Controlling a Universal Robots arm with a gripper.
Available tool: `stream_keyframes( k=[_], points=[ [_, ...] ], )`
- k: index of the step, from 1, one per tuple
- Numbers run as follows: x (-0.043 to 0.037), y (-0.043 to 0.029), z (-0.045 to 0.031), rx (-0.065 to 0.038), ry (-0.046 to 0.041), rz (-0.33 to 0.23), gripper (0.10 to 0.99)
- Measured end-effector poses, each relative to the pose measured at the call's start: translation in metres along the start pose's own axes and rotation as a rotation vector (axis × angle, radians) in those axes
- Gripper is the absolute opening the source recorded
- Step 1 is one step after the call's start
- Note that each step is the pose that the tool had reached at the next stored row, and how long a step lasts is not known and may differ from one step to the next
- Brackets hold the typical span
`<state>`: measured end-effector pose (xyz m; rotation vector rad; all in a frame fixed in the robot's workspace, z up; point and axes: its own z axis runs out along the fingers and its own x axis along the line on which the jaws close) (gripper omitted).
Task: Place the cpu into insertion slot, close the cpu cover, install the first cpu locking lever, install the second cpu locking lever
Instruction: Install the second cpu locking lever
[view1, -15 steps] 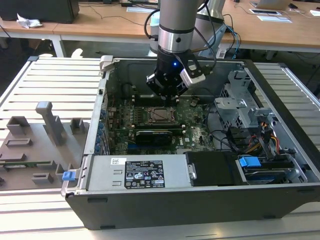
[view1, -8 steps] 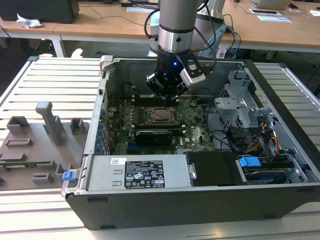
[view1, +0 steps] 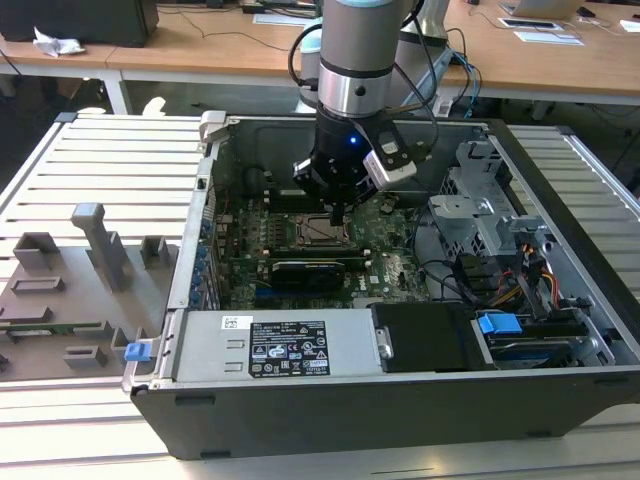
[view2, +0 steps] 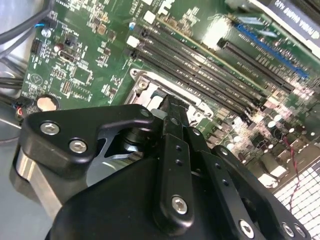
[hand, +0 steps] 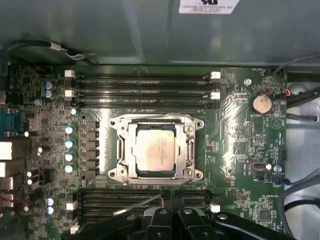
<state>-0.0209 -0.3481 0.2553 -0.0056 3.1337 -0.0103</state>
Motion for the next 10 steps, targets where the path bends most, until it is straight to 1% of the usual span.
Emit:
stream_keyframes(
  k=[4,7,10],
  points=[
    [0.0,-0.0039,0.0001,0.0,0.0,0.0,0.106],
    [0.0,-0.009,0.0001,0.0,0.0,0.0,0.106],
    [0.0001,-0.012,0.0001,0.0,0.0,0.0,0.106]
  ],
)
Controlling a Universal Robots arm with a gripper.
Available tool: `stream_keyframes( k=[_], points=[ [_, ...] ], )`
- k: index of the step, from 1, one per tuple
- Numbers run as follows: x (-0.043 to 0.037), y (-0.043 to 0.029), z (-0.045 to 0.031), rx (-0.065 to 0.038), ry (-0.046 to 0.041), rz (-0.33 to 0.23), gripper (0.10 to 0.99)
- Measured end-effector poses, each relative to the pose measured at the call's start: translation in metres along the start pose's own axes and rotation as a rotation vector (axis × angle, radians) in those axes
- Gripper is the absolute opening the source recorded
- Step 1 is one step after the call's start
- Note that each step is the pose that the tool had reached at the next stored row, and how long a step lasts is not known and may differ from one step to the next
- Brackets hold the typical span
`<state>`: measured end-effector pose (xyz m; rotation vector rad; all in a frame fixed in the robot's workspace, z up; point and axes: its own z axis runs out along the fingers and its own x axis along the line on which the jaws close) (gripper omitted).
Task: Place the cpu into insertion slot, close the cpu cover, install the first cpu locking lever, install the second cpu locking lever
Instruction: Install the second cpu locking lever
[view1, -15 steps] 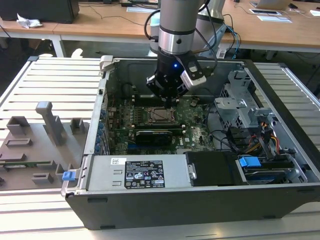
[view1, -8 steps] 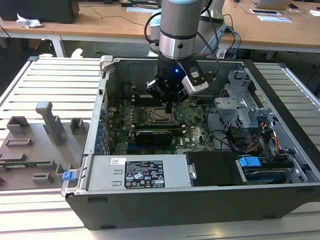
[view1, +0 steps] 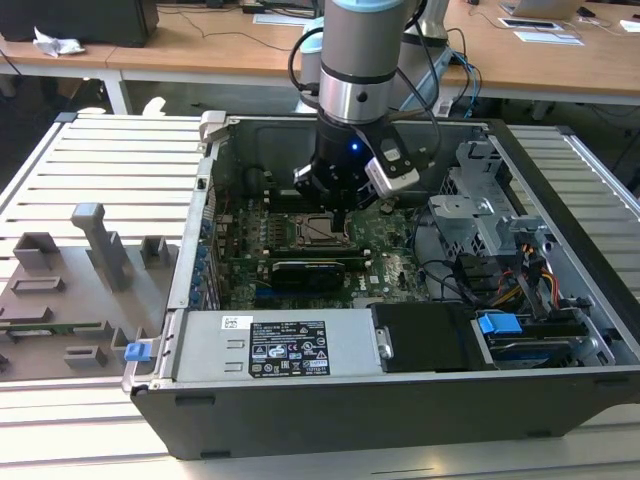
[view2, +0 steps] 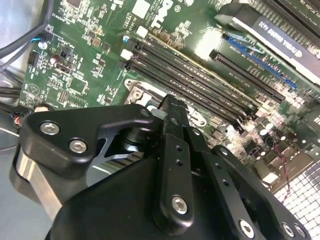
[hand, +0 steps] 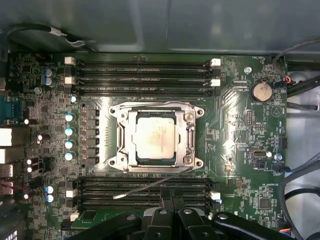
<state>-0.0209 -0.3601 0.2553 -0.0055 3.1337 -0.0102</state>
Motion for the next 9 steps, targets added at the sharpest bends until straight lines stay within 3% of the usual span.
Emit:
stream_keyframes(
  k=[9],
  points=[
    [0.0,-0.0108,0.0018,-0.001,-0.0001,0.0,0.106]
  ],
)
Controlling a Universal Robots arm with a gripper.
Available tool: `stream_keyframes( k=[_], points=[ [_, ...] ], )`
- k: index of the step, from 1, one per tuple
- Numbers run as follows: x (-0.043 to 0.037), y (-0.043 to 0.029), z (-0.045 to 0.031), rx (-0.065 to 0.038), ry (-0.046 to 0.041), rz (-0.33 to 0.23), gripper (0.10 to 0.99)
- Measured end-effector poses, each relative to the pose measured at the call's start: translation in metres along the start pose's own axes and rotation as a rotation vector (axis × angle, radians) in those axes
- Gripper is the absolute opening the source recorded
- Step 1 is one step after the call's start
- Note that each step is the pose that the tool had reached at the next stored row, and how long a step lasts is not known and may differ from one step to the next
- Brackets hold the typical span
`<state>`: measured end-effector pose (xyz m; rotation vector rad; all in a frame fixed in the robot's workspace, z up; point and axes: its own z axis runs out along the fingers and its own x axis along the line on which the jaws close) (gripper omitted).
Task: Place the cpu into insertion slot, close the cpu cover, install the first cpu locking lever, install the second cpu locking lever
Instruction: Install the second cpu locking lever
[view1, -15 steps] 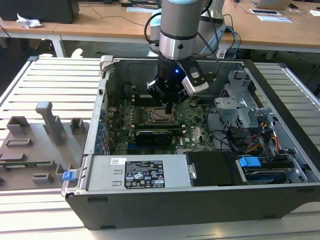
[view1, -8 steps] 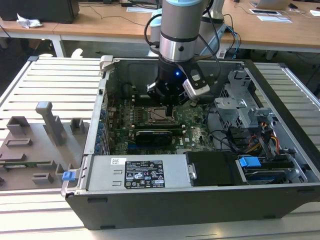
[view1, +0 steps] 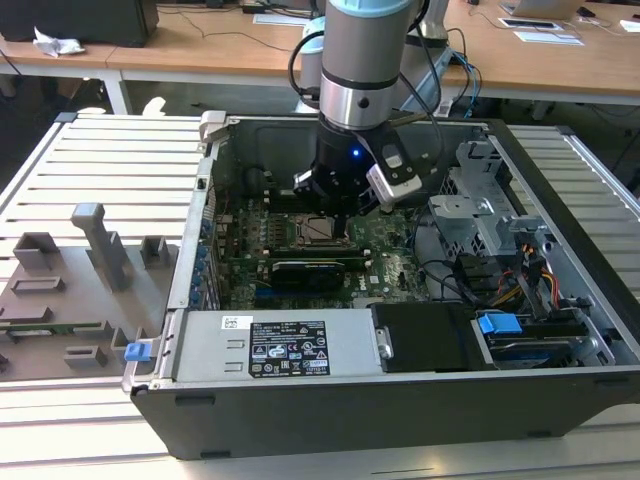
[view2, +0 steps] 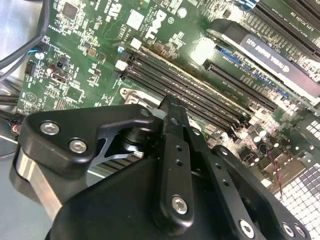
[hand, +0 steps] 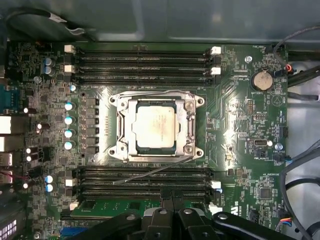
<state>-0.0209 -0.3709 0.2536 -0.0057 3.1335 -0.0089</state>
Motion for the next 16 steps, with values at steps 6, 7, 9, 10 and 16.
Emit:
stream_keyframes(
  k=[6,7,9,10,16],
  points=[
    [0.0,-0.0014,0.0057,-0.016,0.0001,0.0,0.106],
    [0.0001,-0.0014,0.0059,-0.028,0.0001,0.0,0.106],
    [0.0001,-0.0014,0.006,-0.075,-0.0002,0.001,0.106],
    [0.0001,-0.0014,0.006,-0.107,-0.0003,0.001,0.106],
    [0.0001,-0.0013,0.0142,-0.169,-0.0004,0.001,0.106]
  ],
)
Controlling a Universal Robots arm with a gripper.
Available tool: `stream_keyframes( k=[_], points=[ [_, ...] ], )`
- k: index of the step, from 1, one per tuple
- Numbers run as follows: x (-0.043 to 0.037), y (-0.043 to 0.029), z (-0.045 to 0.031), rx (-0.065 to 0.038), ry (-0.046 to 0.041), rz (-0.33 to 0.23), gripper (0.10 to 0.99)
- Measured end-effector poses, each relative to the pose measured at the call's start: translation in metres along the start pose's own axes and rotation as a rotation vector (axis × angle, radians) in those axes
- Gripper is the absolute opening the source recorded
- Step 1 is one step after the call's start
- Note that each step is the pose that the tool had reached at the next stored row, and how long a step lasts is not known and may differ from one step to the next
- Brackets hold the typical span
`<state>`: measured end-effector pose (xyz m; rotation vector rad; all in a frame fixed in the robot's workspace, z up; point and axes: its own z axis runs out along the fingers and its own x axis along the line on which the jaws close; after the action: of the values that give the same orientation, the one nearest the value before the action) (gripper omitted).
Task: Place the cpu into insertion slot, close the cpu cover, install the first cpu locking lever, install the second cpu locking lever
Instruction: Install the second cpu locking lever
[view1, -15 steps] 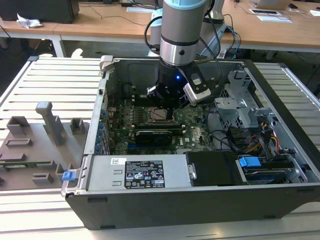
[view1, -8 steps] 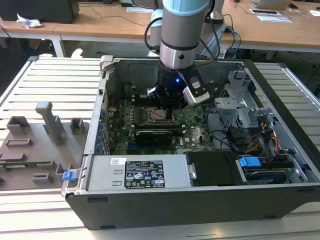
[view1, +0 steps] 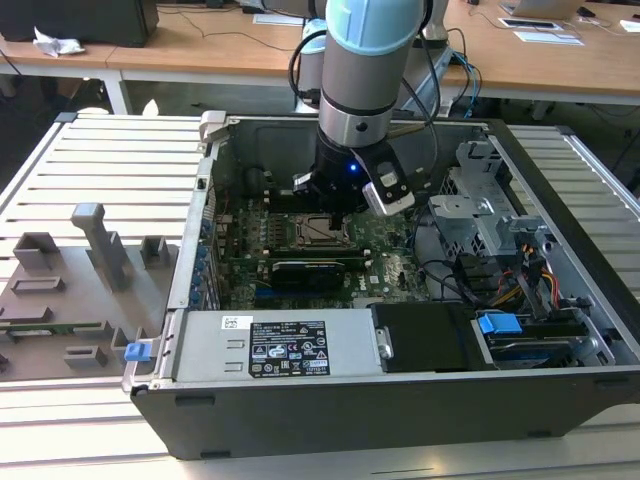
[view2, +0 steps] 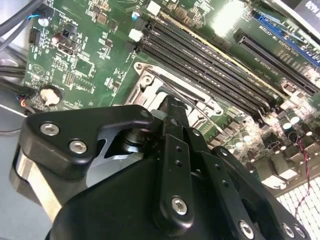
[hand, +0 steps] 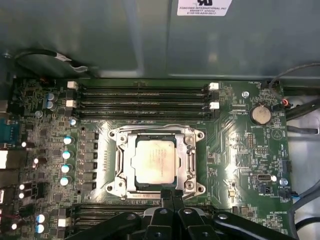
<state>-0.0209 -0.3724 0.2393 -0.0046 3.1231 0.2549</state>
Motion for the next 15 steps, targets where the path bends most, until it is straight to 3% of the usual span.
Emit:
stream_keyframes(
  k=[11,15],
  points=[
    [0.0003,-0.0016,0.0091,0.0,0.0,0.0,0.106],
    [0.0047,-0.0018,0.011,-0.001,0.0,0.0,0.106]
  ],
)
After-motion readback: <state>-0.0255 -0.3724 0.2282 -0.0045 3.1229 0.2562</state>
